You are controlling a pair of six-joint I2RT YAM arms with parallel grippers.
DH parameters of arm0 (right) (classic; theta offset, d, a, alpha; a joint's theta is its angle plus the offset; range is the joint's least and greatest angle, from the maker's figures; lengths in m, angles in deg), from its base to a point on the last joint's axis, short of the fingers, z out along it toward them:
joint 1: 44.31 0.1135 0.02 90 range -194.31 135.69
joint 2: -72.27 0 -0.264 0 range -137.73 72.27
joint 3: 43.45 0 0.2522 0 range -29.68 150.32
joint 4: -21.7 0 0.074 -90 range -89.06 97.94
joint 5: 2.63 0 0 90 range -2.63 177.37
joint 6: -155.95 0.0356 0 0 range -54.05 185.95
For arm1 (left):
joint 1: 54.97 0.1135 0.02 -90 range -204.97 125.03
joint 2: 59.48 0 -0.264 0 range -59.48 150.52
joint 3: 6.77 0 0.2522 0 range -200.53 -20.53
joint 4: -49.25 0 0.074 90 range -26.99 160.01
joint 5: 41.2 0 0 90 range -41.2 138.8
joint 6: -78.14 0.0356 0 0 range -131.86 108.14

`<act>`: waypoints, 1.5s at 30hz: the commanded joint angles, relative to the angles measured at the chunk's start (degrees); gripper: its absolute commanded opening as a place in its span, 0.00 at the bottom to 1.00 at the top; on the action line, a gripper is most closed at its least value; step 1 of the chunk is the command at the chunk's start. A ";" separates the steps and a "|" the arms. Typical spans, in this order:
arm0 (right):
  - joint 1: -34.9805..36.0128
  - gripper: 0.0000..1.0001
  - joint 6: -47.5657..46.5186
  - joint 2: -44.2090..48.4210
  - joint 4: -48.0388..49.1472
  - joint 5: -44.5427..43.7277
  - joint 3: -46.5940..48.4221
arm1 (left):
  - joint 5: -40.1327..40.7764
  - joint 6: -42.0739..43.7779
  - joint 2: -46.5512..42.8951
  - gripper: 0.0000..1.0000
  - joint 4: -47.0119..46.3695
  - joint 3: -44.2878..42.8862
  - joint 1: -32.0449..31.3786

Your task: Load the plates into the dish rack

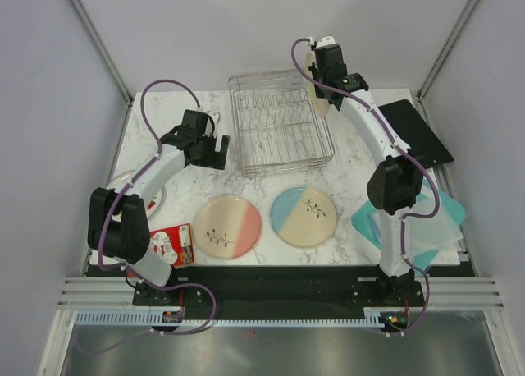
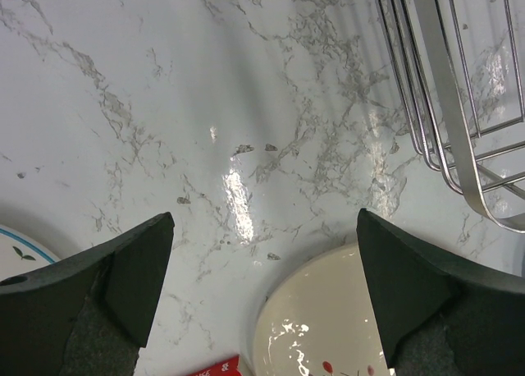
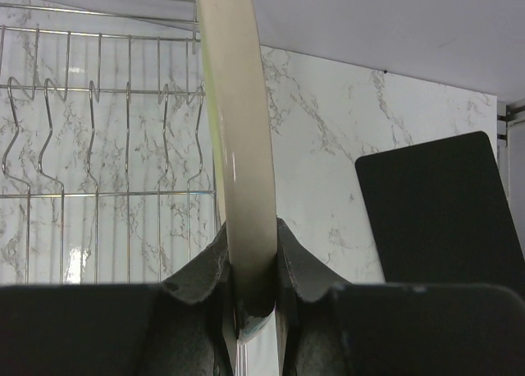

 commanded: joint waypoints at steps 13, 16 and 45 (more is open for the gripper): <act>1.22 0.00 7.49 -5.14 9.73 -9.41 5.58 | -2.39 -2.02 2.36 1.00 -1.12 -2.51 -0.20; 1.39 0.00 7.93 -6.54 9.64 -9.32 6.02 | -2.39 -2.02 2.63 1.00 -0.77 -2.95 -0.20; -22.60 0.74 -5.58 36.52 -5.73 56.67 -59.17 | -35.93 -24.86 -27.53 0.53 -16.74 30.44 -11.10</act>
